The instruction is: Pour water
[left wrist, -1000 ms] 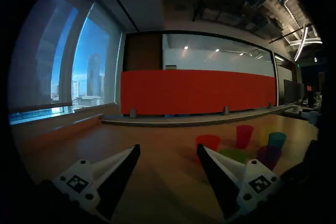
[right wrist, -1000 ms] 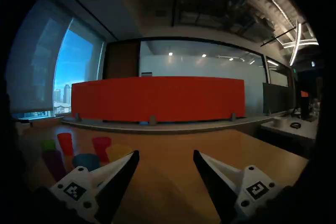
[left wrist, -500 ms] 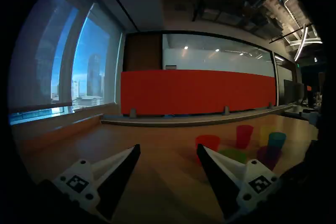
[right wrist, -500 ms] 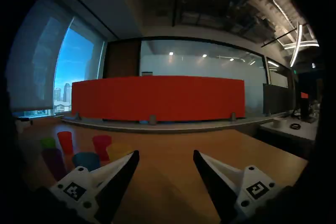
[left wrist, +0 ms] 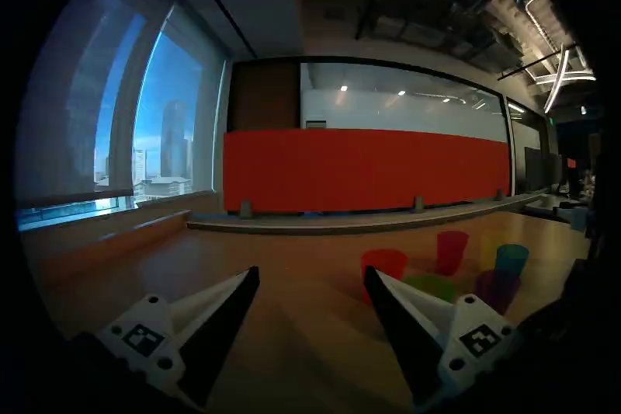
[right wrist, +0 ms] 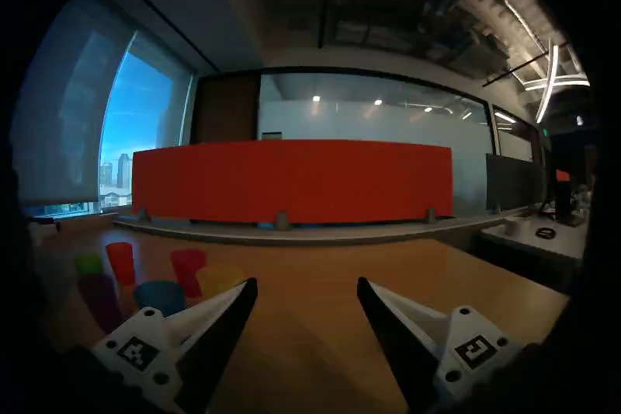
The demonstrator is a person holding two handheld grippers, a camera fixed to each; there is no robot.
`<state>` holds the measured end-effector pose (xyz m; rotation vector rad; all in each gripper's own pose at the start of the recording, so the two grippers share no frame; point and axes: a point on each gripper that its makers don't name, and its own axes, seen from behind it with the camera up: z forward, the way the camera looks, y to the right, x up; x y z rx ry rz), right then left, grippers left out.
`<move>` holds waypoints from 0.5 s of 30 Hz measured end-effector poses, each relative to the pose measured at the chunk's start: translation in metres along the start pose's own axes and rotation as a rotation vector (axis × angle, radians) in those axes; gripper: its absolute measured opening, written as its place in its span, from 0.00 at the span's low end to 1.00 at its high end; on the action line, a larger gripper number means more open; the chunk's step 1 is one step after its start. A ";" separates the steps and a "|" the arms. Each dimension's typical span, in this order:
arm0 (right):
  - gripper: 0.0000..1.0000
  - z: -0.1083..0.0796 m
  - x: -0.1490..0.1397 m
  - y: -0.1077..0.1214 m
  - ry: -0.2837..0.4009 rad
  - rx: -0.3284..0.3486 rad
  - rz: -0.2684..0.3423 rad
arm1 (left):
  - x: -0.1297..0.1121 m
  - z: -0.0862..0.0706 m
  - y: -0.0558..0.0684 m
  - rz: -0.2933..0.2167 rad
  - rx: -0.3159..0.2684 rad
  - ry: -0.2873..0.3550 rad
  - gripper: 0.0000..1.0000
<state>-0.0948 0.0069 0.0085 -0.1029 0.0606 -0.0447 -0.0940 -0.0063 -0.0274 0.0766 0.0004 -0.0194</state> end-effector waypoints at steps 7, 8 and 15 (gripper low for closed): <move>0.99 0.000 0.000 0.000 0.000 0.000 0.000 | 0.000 0.001 0.001 0.000 0.000 0.000 1.00; 0.99 0.000 0.000 0.000 0.000 0.000 0.000 | 0.000 0.001 0.001 0.000 0.000 0.000 1.00; 1.00 0.000 0.000 0.000 0.000 0.000 0.000 | 0.000 0.002 0.001 0.000 -0.001 0.000 1.00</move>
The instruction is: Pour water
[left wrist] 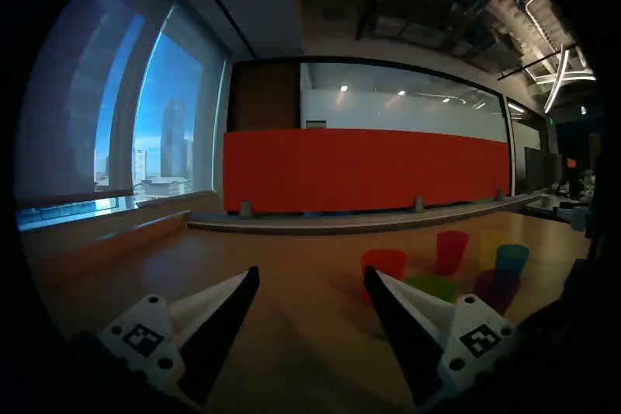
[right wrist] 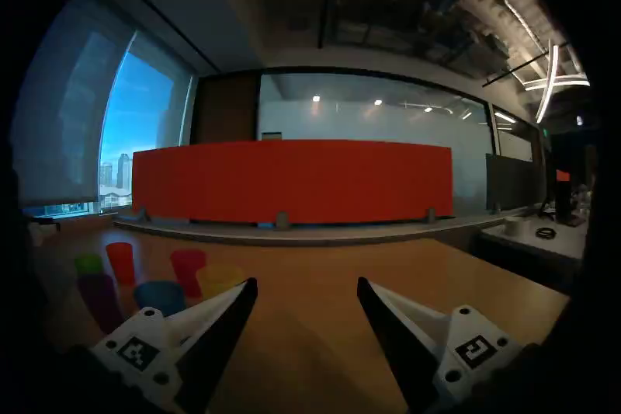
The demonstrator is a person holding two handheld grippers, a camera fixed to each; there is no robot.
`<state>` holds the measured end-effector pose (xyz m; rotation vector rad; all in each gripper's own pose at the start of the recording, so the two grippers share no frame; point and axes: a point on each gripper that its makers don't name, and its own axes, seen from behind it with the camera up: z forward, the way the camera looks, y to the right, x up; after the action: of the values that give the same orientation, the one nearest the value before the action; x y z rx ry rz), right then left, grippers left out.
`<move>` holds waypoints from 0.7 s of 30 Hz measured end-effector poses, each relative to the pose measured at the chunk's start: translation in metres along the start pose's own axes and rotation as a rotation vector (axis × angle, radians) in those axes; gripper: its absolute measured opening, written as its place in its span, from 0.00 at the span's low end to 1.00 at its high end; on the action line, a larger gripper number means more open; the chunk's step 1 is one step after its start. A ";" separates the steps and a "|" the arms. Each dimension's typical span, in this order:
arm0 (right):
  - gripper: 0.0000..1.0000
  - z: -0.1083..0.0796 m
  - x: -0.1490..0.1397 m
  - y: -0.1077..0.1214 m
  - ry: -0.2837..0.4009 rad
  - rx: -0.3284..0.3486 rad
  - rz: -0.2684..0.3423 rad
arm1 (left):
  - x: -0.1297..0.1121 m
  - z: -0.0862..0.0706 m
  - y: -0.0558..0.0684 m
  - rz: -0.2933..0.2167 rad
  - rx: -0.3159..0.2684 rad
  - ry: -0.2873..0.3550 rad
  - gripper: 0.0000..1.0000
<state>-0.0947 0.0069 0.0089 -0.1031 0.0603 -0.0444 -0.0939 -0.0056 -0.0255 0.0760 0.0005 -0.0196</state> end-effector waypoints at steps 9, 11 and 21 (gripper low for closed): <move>1.00 0.001 0.000 0.000 0.000 0.000 0.000 | 0.000 0.001 0.000 0.000 0.000 0.000 1.00; 0.99 0.001 0.000 0.000 0.000 0.000 0.000 | 0.000 0.001 0.000 0.000 0.000 0.000 1.00; 1.00 0.002 0.000 0.000 0.000 0.000 0.000 | 0.002 0.001 0.000 -0.001 -0.001 -0.001 1.00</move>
<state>-0.0946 0.0073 0.0107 -0.1034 0.0603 -0.0446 -0.0918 -0.0059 -0.0248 0.0754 -0.0006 -0.0211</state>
